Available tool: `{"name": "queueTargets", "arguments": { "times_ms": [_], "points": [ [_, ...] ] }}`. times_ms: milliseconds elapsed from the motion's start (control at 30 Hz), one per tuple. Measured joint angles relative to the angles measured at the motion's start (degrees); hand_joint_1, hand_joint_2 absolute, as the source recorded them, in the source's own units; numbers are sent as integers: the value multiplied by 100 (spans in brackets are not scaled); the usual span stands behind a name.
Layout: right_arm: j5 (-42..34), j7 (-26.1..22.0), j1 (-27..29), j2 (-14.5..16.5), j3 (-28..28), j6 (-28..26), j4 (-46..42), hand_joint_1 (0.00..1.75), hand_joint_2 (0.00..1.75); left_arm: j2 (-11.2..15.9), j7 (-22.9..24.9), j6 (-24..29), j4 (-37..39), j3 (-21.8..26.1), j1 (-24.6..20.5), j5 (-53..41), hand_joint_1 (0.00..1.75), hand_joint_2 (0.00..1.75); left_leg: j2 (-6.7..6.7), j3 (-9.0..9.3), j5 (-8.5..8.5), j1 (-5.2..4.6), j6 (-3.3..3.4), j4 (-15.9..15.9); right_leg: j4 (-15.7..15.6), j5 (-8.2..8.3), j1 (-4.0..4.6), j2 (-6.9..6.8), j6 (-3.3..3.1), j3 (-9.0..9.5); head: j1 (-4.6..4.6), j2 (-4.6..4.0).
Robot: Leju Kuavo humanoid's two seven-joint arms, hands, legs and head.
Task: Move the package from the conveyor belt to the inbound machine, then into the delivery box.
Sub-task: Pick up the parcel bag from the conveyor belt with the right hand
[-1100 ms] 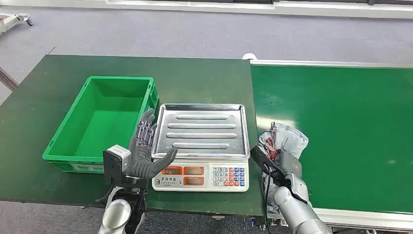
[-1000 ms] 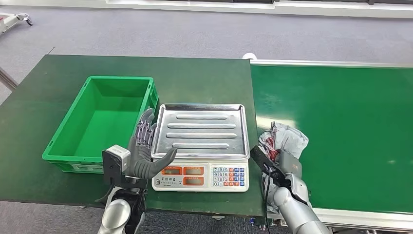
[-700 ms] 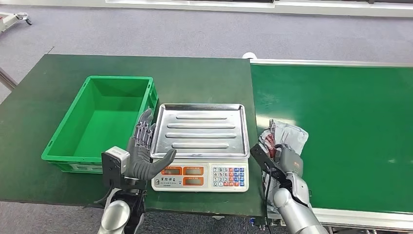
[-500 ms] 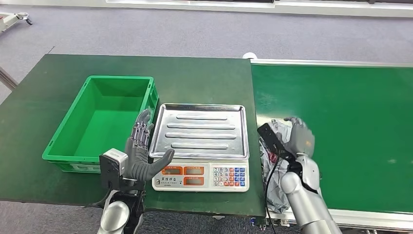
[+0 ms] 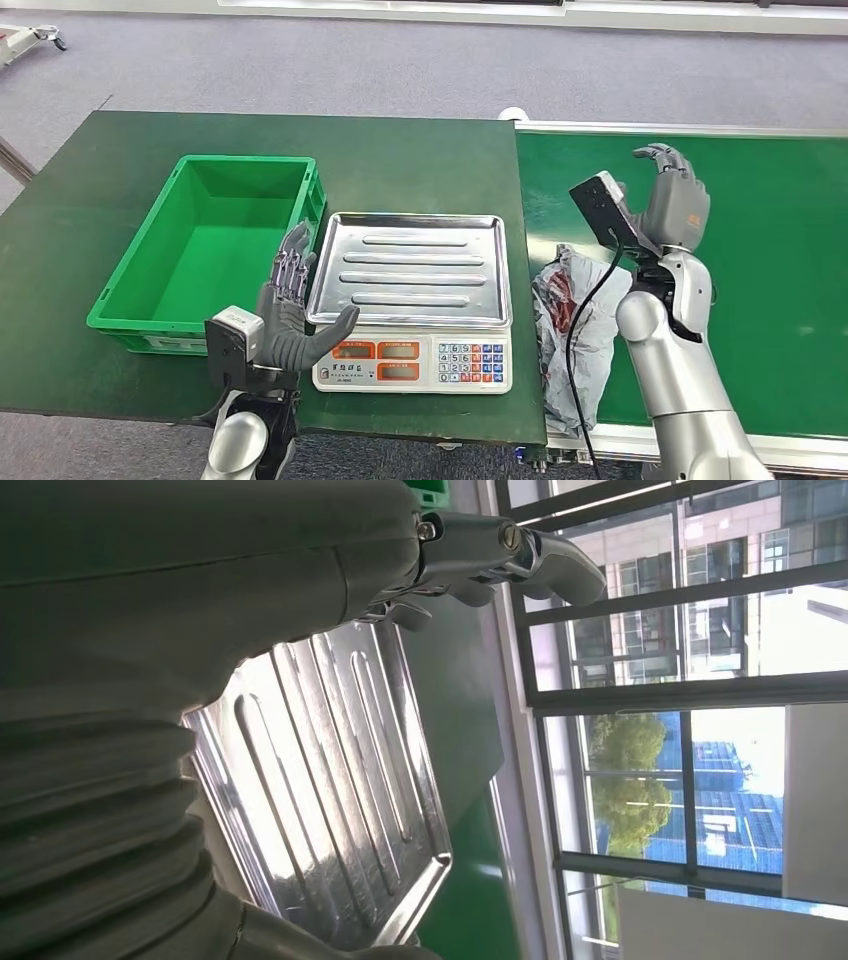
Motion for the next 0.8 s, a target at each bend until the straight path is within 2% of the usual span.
{"name": "queueTargets", "arguments": {
  "times_ms": [33,200,400,567,700,800],
  "points": [
    [-41,16,-8,-10,9,64,1,0,175,0,-5,3,-9,0,14,2,0,175,0,-1,0,0,0,0,0,0,0,0,0,0,0,0],
    [-233,229,-40,-23,142,259,222,0,175,0,-6,13,-43,0,47,4,0,175,-2,-2,0,0,0,-1,0,-1,1,0,0,0,0,0],
    [-323,405,167,68,254,-316,1170,0,175,2,142,31,-199,0,121,-33,0,175,-18,-5,1,0,2,-1,0,-1,1,-21,1,2,1,0],
    [-347,579,746,215,251,-368,1372,0,175,4,260,135,-342,106,266,-106,0,175,-24,-5,-4,1,1,-1,0,-14,2,-26,4,2,0,0],
    [-595,344,1267,369,103,-392,1456,0,175,9,354,93,-405,336,322,-69,0,175,-26,-7,-7,1,-2,-4,0,-20,2,-29,4,0,0,0],
    [-681,280,1443,449,-11,-385,1554,0,175,9,379,74,-420,454,344,-66,0,175,-24,-7,-8,1,-2,-4,0,-22,2,-29,3,0,0,0]
  ]
}}
